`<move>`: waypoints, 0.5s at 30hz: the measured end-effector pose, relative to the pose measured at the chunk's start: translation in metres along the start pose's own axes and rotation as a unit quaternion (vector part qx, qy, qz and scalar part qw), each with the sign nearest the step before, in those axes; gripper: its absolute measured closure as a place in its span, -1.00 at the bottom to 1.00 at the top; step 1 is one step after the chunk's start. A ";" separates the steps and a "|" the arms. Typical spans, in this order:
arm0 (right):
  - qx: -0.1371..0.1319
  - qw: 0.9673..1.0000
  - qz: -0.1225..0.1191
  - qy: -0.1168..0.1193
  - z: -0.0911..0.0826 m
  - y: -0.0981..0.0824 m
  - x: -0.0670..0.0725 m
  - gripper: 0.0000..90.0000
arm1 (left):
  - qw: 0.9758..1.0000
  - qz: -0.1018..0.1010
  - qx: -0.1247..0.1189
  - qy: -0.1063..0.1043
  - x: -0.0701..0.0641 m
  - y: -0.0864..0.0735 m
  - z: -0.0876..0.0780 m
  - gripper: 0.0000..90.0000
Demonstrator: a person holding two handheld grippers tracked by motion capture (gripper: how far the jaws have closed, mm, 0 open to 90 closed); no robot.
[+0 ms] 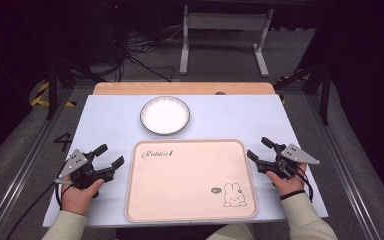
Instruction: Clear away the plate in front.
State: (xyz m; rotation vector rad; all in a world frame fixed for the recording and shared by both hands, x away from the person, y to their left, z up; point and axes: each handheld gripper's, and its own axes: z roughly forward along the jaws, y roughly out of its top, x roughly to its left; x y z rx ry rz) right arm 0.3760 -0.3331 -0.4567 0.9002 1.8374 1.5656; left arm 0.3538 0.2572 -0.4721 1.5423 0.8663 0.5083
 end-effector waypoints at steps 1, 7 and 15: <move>0.000 1.000 0.000 0.001 0.000 0.000 0.000 -0.54 | 1.000 0.001 0.001 0.001 -0.001 0.000 0.000 -0.62; 0.001 1.000 -0.002 0.002 0.001 0.000 0.000 -0.55 | 1.000 0.016 0.008 0.004 -0.003 0.001 0.001 -0.62; 0.005 1.000 -0.001 0.000 0.001 0.000 0.000 -0.56 | 1.000 -0.007 0.021 0.015 0.000 0.009 0.010 -0.61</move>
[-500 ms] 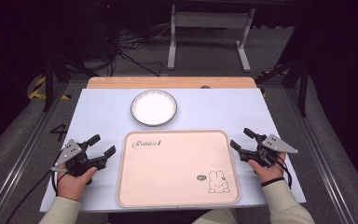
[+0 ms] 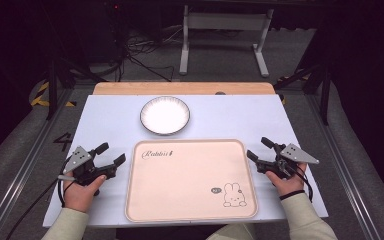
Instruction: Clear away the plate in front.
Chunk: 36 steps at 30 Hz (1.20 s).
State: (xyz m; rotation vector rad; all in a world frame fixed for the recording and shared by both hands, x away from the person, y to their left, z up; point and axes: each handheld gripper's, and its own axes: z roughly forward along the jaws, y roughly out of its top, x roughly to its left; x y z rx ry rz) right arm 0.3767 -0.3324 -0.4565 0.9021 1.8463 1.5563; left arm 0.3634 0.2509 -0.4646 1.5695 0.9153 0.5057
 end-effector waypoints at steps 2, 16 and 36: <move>0.001 1.000 0.000 0.000 0.000 0.000 0.000 -0.56 | 1.000 -0.003 -0.003 0.000 0.000 0.005 0.001 -0.61; -0.003 1.000 0.002 0.000 0.000 0.000 0.000 -0.63 | 0.999 -0.049 0.004 -0.013 -0.002 0.032 0.026 -0.60; -0.010 1.000 0.008 -0.006 -0.002 -0.001 -0.001 -0.65 | 0.990 -0.135 0.031 0.023 0.007 0.049 0.057 -0.51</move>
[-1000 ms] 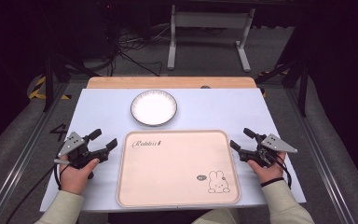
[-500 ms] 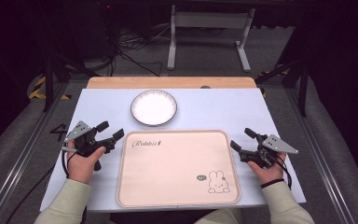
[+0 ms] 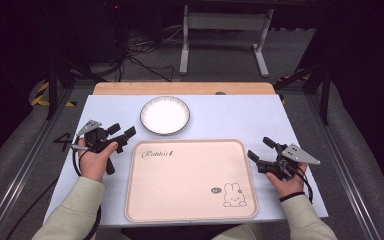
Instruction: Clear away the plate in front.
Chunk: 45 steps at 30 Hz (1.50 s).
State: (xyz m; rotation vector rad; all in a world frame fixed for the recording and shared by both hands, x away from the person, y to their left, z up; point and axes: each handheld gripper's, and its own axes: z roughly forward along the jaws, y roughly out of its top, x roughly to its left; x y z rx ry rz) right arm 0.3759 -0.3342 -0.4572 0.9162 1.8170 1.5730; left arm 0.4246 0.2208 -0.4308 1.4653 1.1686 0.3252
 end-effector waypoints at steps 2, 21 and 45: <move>0.000 1.000 -0.001 0.000 0.000 0.000 0.000 -0.65 | 0.999 -0.032 0.009 0.009 0.003 0.004 0.007 -0.51; 0.000 1.000 -0.001 0.002 0.000 0.000 0.000 -0.62 | 0.997 -0.070 0.012 0.035 0.010 0.015 0.048 -0.39; 0.000 1.000 -0.007 0.005 0.000 0.000 0.001 -0.63 | 0.984 -0.146 0.078 0.065 0.029 0.016 0.087 -0.26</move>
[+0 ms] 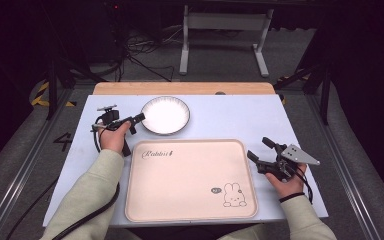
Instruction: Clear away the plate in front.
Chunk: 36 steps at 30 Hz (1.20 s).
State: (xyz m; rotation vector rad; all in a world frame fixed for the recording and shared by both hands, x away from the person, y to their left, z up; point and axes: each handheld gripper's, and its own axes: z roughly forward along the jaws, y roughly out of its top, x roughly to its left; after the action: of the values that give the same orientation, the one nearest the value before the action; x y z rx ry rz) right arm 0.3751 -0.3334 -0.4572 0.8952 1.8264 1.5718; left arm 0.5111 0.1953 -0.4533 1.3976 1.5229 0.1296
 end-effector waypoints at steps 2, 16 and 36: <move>-0.001 1.000 -0.001 0.000 0.000 0.000 0.000 -0.63 | 1.000 0.000 0.002 0.005 0.000 0.000 0.002 -0.26; -0.007 1.000 -0.001 0.000 -0.001 -0.001 0.000 -0.64 | 0.999 0.030 -0.005 0.018 0.000 -0.001 0.016 -0.21; -0.006 1.000 0.002 0.002 -0.001 0.000 -0.001 -0.64 | 0.998 0.045 0.045 -0.017 0.013 0.003 0.036 0.06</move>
State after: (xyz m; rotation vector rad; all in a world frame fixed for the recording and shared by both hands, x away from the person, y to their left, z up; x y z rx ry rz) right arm 0.3747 -0.3347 -0.4576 0.8913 1.8165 1.5857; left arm 0.5408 0.1878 -0.4754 1.5326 1.4545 0.0938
